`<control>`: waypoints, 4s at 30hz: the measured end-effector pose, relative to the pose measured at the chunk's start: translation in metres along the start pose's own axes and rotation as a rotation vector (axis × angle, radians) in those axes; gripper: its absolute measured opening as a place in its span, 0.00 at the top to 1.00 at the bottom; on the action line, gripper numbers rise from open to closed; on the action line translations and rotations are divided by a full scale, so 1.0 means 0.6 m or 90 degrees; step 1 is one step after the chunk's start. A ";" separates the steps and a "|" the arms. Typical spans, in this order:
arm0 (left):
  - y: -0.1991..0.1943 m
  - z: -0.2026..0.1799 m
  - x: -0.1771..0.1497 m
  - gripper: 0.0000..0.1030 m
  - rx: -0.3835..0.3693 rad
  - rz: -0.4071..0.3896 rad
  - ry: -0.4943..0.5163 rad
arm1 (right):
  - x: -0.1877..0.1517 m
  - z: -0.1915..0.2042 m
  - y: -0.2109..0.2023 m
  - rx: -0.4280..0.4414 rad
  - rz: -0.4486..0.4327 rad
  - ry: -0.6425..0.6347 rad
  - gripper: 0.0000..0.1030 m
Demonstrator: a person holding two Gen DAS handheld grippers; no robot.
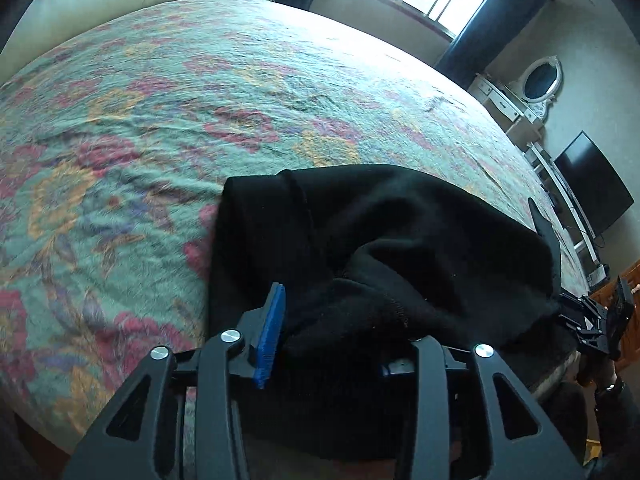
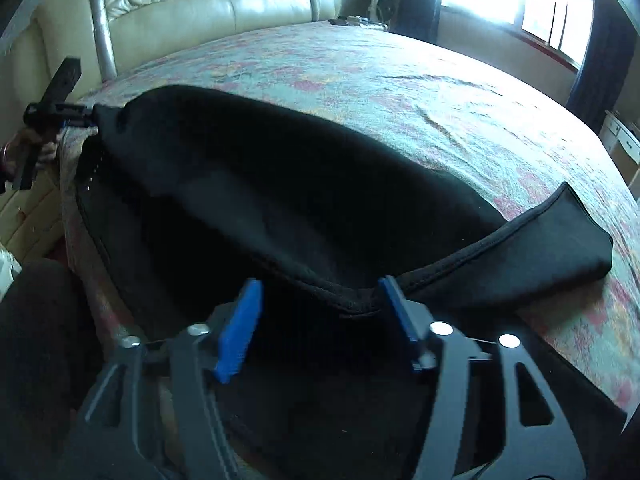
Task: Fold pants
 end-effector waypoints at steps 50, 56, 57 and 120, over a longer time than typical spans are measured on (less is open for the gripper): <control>0.023 0.009 -0.040 0.82 -0.066 -0.203 -0.460 | -0.056 -0.055 0.053 0.171 0.013 0.737 0.40; 0.025 0.008 -0.040 0.82 -0.078 -0.197 -0.461 | -0.056 -0.062 0.085 0.182 0.011 0.757 0.83; 0.026 0.008 -0.038 0.82 -0.082 -0.197 -0.465 | -0.062 -0.064 0.088 0.195 0.010 0.769 0.87; -0.134 0.000 -0.127 0.45 -0.018 -0.211 -0.341 | -0.102 -0.189 -0.104 0.132 -0.057 0.627 0.43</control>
Point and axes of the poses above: each gripper's, at about its wrist camera, not at the fingertips, and y roughly the way its jaws point, z to its left, x to its top, the point moved 8 cm from there along y, roughly the way its jaws point, and after that the axes turned 7 degrees about -x, right-handed, at the moved point
